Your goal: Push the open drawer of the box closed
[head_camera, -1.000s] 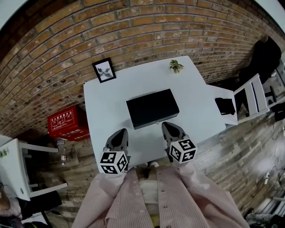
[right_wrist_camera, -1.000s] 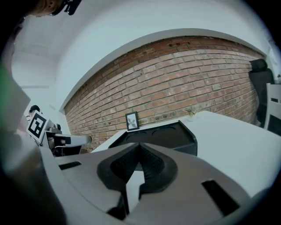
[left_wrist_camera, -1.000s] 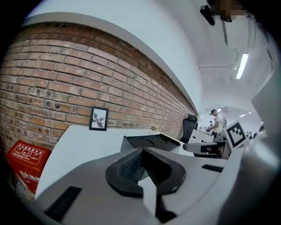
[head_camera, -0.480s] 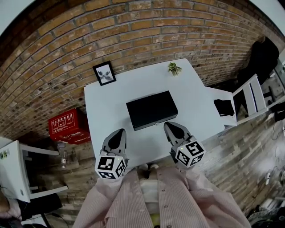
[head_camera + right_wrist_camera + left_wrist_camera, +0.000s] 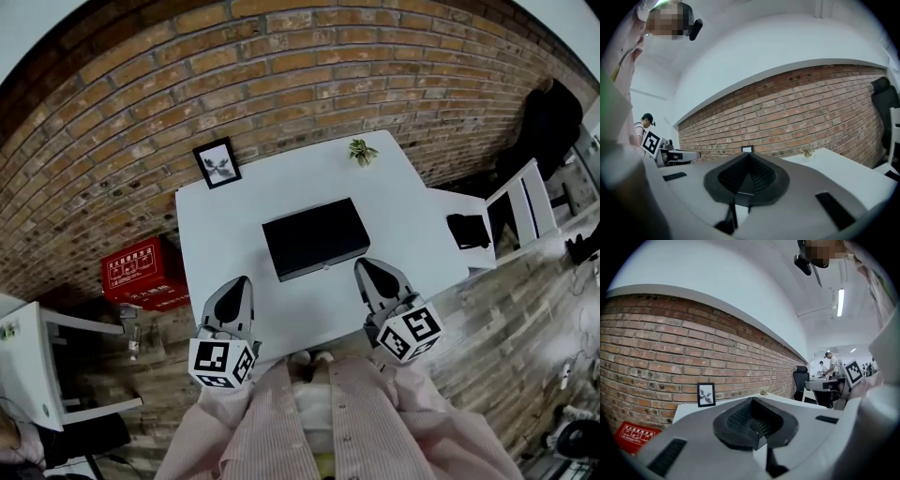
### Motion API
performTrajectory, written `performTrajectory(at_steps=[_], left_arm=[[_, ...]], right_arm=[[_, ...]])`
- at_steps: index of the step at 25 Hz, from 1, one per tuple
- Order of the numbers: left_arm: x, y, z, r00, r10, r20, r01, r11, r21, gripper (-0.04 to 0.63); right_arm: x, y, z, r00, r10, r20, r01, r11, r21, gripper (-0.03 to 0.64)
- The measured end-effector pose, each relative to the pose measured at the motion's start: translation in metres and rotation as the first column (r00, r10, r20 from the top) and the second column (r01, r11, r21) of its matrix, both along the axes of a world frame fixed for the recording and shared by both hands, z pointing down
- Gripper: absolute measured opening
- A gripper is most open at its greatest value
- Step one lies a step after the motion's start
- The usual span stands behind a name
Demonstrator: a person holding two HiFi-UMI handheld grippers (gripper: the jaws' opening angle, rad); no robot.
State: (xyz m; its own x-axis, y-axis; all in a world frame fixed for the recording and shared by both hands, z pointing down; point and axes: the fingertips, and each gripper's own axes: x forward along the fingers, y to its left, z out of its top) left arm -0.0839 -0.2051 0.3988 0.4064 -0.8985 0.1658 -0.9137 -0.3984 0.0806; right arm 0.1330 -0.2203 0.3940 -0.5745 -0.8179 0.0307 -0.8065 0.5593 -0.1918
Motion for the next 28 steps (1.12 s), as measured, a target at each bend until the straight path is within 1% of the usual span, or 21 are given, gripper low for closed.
performTrajectory(at_steps=[8, 15, 28], left_arm=[[-0.007, 0.004, -0.007, 1.000, -0.022, -0.004, 0.023, 0.999, 0.023, -0.006], [-0.015, 0.005, -0.008, 0.999, -0.050, -0.002, 0.050, 0.998, 0.030, -0.006], [-0.014, 0.005, -0.007, 0.998, -0.062, 0.014, 0.062, 0.998, 0.023, -0.006]], right_arm=[[0.017, 0.002, -0.016, 0.999, 0.048, 0.013, -0.049, 0.998, 0.038, 0.005], [0.025, 0.003, -0.016, 0.997, 0.069, 0.030, -0.070, 0.997, 0.030, 0.004], [0.045, 0.008, -0.015, 0.991, 0.126, 0.042, -0.127, 0.992, 0.026, 0.004]])
